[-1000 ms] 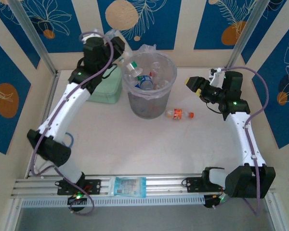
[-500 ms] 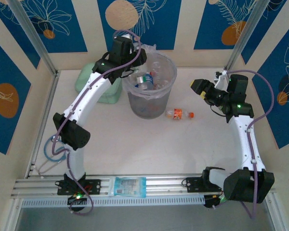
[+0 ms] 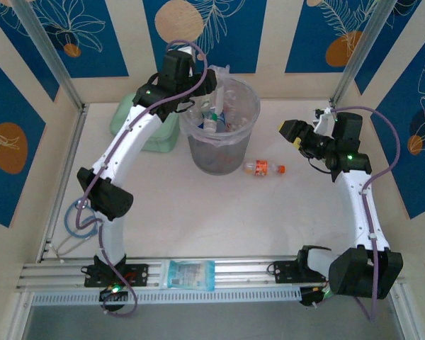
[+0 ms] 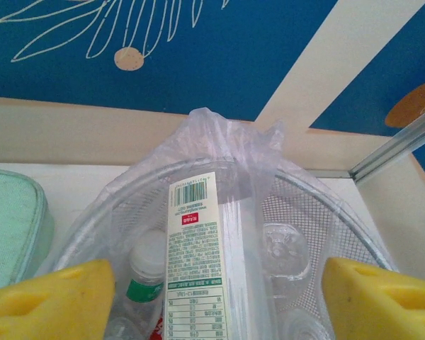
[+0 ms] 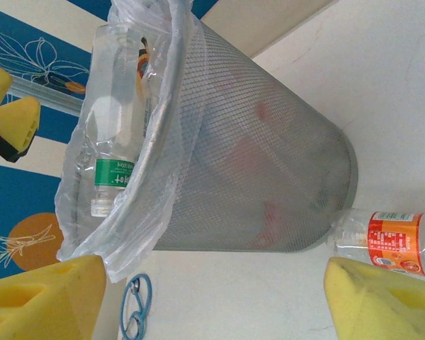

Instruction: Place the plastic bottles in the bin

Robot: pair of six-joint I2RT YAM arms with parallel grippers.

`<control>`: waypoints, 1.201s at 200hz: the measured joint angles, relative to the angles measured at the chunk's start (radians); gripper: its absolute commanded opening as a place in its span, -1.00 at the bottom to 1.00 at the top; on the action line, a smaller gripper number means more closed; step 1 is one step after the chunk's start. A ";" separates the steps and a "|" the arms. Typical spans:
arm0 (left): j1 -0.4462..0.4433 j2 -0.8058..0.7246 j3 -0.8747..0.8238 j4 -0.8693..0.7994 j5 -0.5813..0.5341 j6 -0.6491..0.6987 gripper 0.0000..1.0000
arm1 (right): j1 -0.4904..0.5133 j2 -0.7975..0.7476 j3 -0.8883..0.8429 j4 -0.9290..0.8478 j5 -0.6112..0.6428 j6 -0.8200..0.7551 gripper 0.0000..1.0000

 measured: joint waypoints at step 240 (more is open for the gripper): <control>-0.056 -0.148 -0.386 0.178 -0.124 0.079 0.80 | 0.157 -0.050 -0.297 -0.022 0.524 0.372 0.87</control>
